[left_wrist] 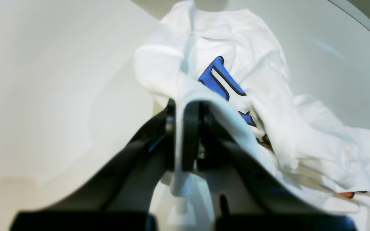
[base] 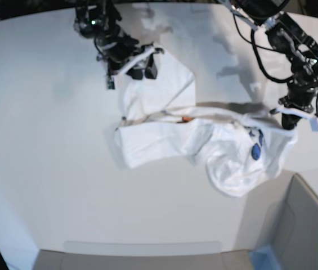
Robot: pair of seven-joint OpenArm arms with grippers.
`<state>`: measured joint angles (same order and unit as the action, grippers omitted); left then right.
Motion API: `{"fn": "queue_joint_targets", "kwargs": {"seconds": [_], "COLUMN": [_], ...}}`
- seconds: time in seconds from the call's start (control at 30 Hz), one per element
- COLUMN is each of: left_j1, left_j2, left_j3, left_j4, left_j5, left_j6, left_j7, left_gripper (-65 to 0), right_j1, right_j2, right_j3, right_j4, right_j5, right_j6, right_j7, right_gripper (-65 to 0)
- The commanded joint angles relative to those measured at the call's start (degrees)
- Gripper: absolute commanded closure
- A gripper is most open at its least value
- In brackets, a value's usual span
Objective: Layout the t-shirt on the table in an organized manner, then fold the t-shirt properly
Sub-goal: 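Grasp the shirt hem with the right gripper while the left gripper holds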
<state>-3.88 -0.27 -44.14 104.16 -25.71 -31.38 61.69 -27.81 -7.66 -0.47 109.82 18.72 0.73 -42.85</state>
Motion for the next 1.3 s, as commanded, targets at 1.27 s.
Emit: {"fn": "queue_joint_targets", "kwargs": {"seconds": [1.27], "left_j1": [0.06], "left_j2": [-3.73], "left_j3": [3.48], "left_j4": [-1.52], "left_j5": [-0.88], "left_j6": [-0.32], "left_j7": [-0.9], "left_gripper": [0.0], "right_j1": [3.07], "right_j2": [-0.47], "right_j3": [-4.94], "right_j4": [-10.79], "right_j5": [7.08], "right_j6": [-19.59], "right_j7": [0.17], "right_gripper": [-24.2]}}
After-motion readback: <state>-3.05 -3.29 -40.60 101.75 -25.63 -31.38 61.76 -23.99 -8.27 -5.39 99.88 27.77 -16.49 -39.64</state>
